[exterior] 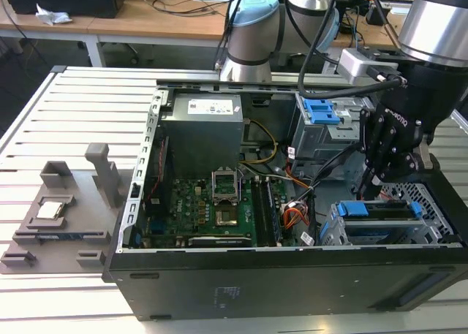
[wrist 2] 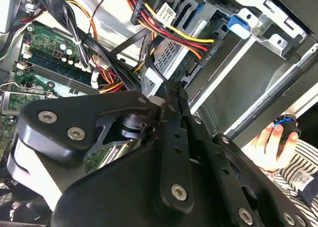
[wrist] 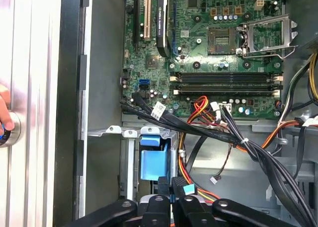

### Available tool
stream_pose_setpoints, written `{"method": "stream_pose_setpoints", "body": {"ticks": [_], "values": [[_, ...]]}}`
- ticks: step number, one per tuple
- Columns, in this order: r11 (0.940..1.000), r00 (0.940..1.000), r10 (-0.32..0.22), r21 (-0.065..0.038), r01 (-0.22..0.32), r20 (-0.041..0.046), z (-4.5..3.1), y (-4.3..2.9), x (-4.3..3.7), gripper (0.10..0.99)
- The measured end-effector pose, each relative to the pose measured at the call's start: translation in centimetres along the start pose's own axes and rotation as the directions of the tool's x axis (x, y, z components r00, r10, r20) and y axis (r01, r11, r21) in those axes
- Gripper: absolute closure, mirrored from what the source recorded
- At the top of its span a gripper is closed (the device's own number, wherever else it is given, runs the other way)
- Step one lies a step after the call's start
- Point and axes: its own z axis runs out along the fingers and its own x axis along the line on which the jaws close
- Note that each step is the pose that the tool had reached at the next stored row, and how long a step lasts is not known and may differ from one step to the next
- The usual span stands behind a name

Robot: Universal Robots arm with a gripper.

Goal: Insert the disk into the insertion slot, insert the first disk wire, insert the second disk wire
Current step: 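Insert the second disk wire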

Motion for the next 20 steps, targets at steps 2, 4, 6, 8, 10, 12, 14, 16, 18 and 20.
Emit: {"method": "stream_pose_setpoints", "body": {"ticks": [2, 4, 6, 8, 10, 12, 14, 16, 18, 20], "values": [[1.0, 1.0, 0.0, 0.0, 0.0, -0.0001, 0.0, 0.0, 0.0, 0.945], [1.0, 1.0, 0.0, 0.0, 0.0, -0.0003, 0.0, 0.0, 0.0, 0.945], [1.0, 1.0, 0.0, 0.0, 0.0, -0.0005, 0.0, -0.05, 0.0, 0.945], [1.0, 1.0, -0.001, -0.004, 0.001, -0.0004, -0.04, -0.98, 0.02, 0.945], [1.0, 0.9998, -0.002, -0.005, 0.002, 0.0203, 0.01, -1.14, 0.3, 0.945], [1.0, 0.9993, -0.003, -0.004, 0.003, 0.0374, 0.13, -1.14, 0.92, 0.945], [1.0, 0.9981, -0.004, -0.004, 0.004, 0.0609, 0.27, -1.14, 1.62, 0.945], [1.0, 0.9954, -0.005, -0.003, 0.006, 0.0955, 0.32, -1.13, 1.93, 0.945], [1.0, 0.991, -0.007, -0.002, 0.008, 0.1339, 0.38, -1.13, 2.27, 0.945], [1.0, 0.9876, -0.009, -0.001, 0.009, 0.1567, 0.49, -1.13, 2.87, 0.945]]}}
